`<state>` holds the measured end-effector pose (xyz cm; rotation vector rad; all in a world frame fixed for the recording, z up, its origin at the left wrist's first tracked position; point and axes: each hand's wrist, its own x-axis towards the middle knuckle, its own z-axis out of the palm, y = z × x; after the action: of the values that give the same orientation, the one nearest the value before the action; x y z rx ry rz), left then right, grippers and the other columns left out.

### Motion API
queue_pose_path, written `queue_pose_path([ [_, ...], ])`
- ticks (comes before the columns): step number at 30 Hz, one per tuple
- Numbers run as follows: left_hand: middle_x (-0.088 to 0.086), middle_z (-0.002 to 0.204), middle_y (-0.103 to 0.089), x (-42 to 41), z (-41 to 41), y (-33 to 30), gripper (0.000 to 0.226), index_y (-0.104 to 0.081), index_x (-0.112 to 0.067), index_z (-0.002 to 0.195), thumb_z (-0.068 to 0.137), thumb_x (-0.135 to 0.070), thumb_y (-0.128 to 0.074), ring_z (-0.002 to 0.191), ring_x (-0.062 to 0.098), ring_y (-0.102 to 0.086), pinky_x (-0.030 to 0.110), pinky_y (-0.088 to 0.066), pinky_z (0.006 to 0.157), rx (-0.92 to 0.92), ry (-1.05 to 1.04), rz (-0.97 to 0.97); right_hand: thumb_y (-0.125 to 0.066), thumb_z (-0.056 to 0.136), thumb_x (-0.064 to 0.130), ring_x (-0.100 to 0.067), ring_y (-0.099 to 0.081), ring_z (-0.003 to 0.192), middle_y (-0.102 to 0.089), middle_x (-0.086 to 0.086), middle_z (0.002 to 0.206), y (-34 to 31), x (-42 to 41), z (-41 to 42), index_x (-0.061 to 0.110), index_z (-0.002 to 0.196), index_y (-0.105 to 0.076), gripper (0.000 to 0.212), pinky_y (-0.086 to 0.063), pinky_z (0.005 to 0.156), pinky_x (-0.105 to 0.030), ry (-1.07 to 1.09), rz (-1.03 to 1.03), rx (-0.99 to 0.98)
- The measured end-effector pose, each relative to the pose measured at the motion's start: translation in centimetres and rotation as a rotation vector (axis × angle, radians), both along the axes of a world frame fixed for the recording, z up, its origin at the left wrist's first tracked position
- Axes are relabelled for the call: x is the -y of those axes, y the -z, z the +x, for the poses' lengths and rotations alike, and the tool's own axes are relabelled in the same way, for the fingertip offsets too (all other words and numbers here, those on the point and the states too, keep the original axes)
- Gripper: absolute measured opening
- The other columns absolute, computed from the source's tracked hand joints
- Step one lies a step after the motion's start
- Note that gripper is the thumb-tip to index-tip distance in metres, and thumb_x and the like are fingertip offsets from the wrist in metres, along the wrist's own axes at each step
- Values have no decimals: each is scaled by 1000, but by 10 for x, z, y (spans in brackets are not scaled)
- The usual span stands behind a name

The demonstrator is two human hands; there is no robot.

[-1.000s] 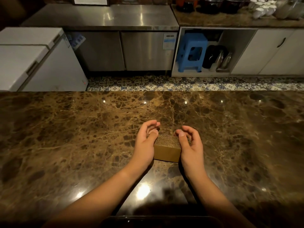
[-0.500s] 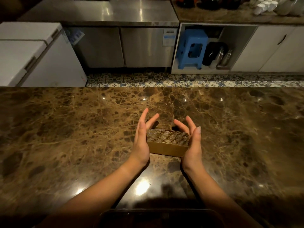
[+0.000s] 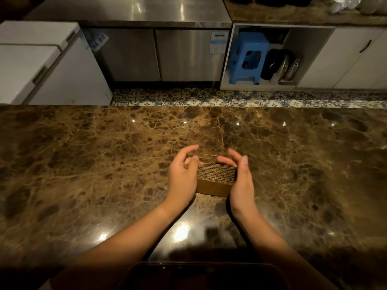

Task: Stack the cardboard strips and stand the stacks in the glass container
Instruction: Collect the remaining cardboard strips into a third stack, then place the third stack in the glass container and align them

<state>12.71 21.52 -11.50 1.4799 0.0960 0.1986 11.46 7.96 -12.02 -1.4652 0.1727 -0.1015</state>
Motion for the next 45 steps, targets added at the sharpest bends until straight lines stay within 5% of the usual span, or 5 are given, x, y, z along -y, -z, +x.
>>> queue_pose_path([
  [6, 12, 78, -64, 0, -1, -1, 28, -67, -33, 103, 93, -14, -48, 63, 20, -54, 34, -42, 55, -36, -48, 45, -48, 84, 65, -10, -66, 106, -72, 8, 110, -16, 13, 3, 33, 112, -68, 47, -52, 96, -41, -216, -263, -11],
  [10, 2, 75, -63, 0, -1, -1, 26, -67, -27, 101, 94, -10, -49, 63, 14, -54, 31, -43, 57, -16, -51, 66, -56, 67, 81, -9, -35, 138, -42, 14, 146, -43, 42, 14, 29, 146, -46, 95, -25, 119, -36, -614, -1008, 81],
  [18, 0, 85, -71, -9, 0, -12, 24, -56, -41, 115, 98, -24, -58, 67, 12, -68, 27, -52, 57, -103, 135, 43, -71, 78, 55, -24, -68, 100, -71, 0, 116, -69, 28, 26, 26, 123, -57, 55, -55, 79, -39, -716, -1480, 232],
  [27, -13, 134, -61, -40, -28, -117, 113, -23, -46, 149, 60, -41, -93, 121, 8, -61, 22, -53, 90, 70, 439, 13, -91, 67, 35, -2, -70, 96, -76, 15, 104, -148, 34, -11, 34, 110, -67, 49, -54, 78, -16, -450, -440, 228],
  [45, 7, 91, -79, 5, -170, -240, 38, -79, -26, 94, 57, -32, -81, 82, 26, -76, 33, -59, 65, 171, 246, -182, -84, 65, 22, -30, -76, 90, -77, -17, 100, -219, -15, -171, 20, 100, -78, 35, -59, 68, -28, -270, 367, 214],
])
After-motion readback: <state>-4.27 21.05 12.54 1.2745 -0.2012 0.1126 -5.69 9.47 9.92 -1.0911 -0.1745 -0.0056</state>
